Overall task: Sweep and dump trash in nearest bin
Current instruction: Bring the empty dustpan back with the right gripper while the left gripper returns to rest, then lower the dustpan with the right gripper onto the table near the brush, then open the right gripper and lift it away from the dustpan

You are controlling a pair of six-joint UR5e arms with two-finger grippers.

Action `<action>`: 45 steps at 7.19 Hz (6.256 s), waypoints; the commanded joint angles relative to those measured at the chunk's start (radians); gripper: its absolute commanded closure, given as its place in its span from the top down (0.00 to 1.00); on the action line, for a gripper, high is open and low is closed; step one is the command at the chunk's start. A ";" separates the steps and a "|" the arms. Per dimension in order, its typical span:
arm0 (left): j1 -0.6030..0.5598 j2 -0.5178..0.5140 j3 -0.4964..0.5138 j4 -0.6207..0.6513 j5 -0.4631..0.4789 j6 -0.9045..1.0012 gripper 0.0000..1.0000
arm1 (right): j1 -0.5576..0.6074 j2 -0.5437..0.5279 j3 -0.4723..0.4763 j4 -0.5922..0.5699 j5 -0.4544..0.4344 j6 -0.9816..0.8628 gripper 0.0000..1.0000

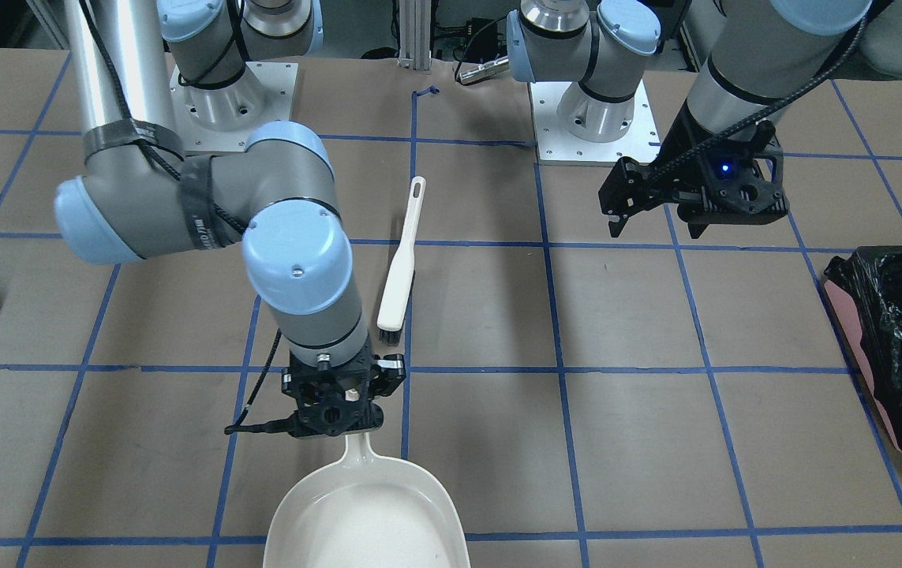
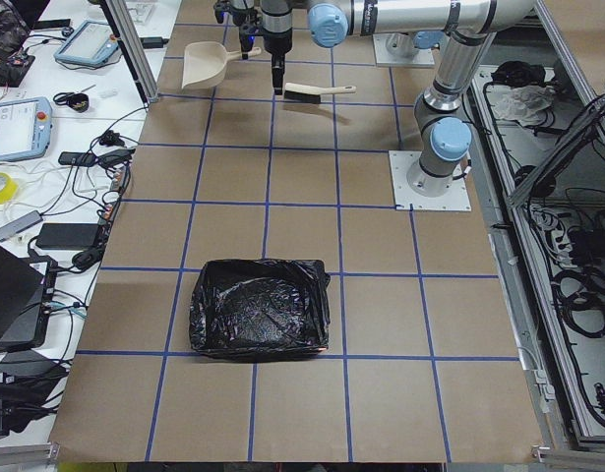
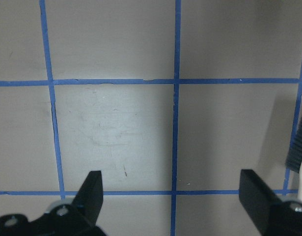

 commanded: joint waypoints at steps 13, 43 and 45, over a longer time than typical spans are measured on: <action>0.000 0.002 -0.001 0.004 -0.003 0.000 1.00 | 0.092 -0.028 0.152 -0.058 -0.110 0.099 0.12; 0.012 0.018 0.002 0.004 0.025 0.008 1.00 | -0.233 -0.417 0.118 0.271 -0.118 -0.041 1.00; 0.011 0.019 0.002 0.002 0.025 0.008 1.00 | -0.233 -0.512 0.130 0.375 -0.102 -0.036 1.00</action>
